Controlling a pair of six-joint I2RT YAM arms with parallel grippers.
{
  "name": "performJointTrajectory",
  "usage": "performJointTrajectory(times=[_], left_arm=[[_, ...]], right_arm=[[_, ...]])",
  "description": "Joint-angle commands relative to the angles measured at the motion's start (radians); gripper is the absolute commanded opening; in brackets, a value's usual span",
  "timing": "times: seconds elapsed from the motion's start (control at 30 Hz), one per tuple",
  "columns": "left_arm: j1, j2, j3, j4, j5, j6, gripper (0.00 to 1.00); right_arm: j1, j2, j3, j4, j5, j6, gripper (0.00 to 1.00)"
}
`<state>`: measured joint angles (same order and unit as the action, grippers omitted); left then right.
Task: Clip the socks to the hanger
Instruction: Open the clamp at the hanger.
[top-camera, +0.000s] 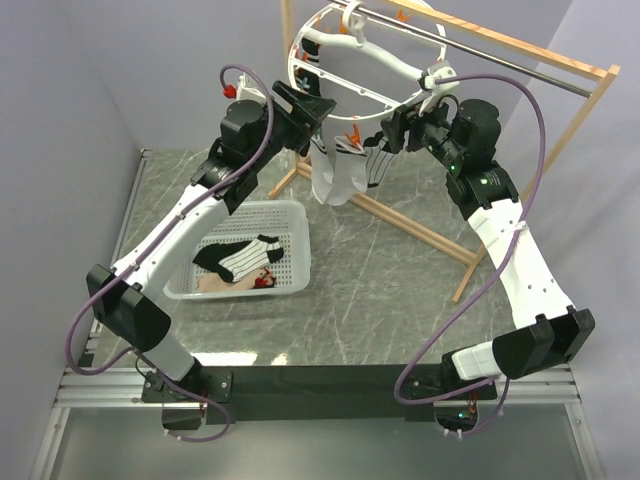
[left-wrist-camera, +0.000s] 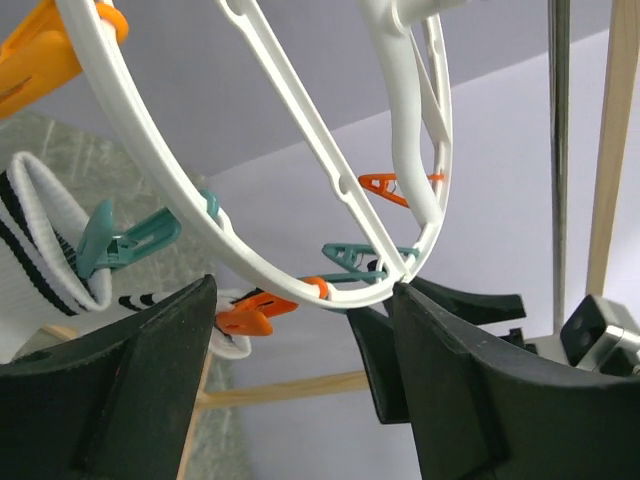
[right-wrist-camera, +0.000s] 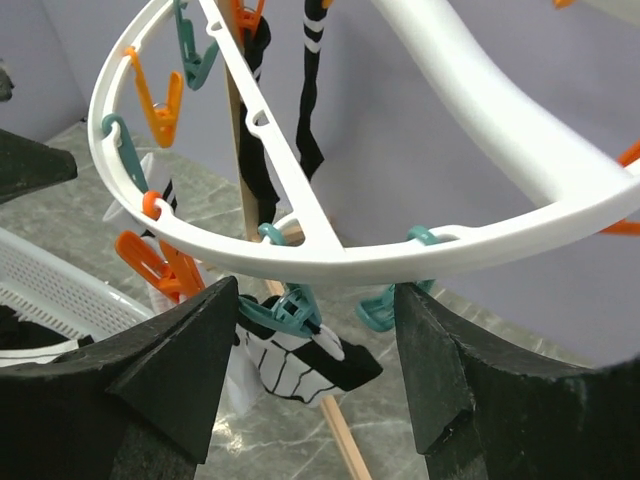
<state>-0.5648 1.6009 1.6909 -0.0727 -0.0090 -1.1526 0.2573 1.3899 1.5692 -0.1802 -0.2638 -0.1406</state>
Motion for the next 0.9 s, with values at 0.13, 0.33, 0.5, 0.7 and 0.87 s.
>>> performJointTrajectory(times=[0.13, 0.33, 0.5, 0.7, 0.87], left_arm=[[0.008, 0.039, -0.039, 0.146, -0.025, -0.186, 0.74], [-0.007, 0.036, -0.036, 0.148, -0.058, -0.228, 0.72], [-0.020, 0.021, -0.089, 0.205, -0.094, -0.283, 0.72], [-0.038, 0.056, -0.051, 0.205, -0.157, -0.320, 0.69], [-0.040, 0.067, -0.054, 0.260, -0.167, -0.355, 0.53]], right_arm=[[-0.003, -0.008, 0.038, 0.048, -0.028, -0.005, 0.68], [-0.004, -0.002, 0.046, 0.045, -0.040, 0.006, 0.64], [-0.004, -0.005, 0.043, 0.045, -0.058, 0.012, 0.59], [-0.001, -0.011, 0.032, 0.057, -0.101, 0.035, 0.57], [-0.003, -0.015, 0.026, 0.044, -0.120, 0.036, 0.57]])
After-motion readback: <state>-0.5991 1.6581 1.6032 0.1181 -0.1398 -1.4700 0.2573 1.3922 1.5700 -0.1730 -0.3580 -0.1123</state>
